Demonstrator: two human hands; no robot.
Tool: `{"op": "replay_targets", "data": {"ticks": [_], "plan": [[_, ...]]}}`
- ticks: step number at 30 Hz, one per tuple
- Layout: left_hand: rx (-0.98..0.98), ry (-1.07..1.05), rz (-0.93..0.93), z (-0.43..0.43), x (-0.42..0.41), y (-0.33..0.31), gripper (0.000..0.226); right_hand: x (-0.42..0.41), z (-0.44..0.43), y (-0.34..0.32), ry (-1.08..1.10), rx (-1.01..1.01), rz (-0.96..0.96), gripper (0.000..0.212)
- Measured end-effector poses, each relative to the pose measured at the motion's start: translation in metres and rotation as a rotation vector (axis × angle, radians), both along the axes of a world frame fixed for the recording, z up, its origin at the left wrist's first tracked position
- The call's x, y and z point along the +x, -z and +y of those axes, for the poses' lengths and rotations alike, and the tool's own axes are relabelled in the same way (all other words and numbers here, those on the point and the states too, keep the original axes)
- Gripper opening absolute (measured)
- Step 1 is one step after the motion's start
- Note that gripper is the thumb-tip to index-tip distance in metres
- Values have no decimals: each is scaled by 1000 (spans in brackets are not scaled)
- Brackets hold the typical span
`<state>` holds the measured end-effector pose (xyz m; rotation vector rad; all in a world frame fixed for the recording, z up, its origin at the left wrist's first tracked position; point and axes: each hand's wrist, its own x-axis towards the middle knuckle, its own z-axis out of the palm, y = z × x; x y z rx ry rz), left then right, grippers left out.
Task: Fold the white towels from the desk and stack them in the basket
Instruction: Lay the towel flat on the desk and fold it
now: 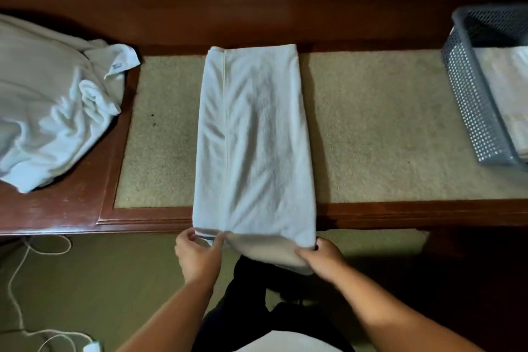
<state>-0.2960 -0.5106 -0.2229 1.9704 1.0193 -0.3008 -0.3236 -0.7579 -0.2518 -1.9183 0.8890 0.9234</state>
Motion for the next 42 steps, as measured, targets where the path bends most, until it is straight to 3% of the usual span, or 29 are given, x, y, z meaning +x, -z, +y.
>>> {"op": "replay_targets", "data": {"ticks": [2,5,11,15,19,22,28,31,33,36,39,42], "plan": [[-174,-129,50,2,3,0,104,-5,-8,-3,-40,60,1,28],[-365,-133,148,10,8,9,117,-15,-16,-5,-42,96,-17,35],[-364,272,409,12,-21,11,75,-39,-18,-19,-64,77,-99,31],[-442,78,335,16,-54,8,47,-54,-21,-27,86,129,-191,32],[-571,-70,151,19,-85,-3,36,-65,-21,-33,243,132,-330,36],[-465,-30,46,22,-104,-11,31,-78,-17,-38,248,118,-415,43],[-290,-87,-9,16,-129,-13,53,-103,-4,-57,101,105,-641,38],[-36,65,42,5,-129,-16,74,-110,-1,-62,20,108,-685,37],[8,168,-10,-11,-123,-18,74,-113,1,-64,-17,88,-715,40],[-296,166,-8,-41,-109,-13,64,-112,4,-68,-26,58,-732,42],[-582,-104,153,-54,-95,9,67,-111,8,-72,-70,55,-720,40],[-767,-226,212,-54,-97,34,57,-109,3,-79,-168,21,-688,42]]}}
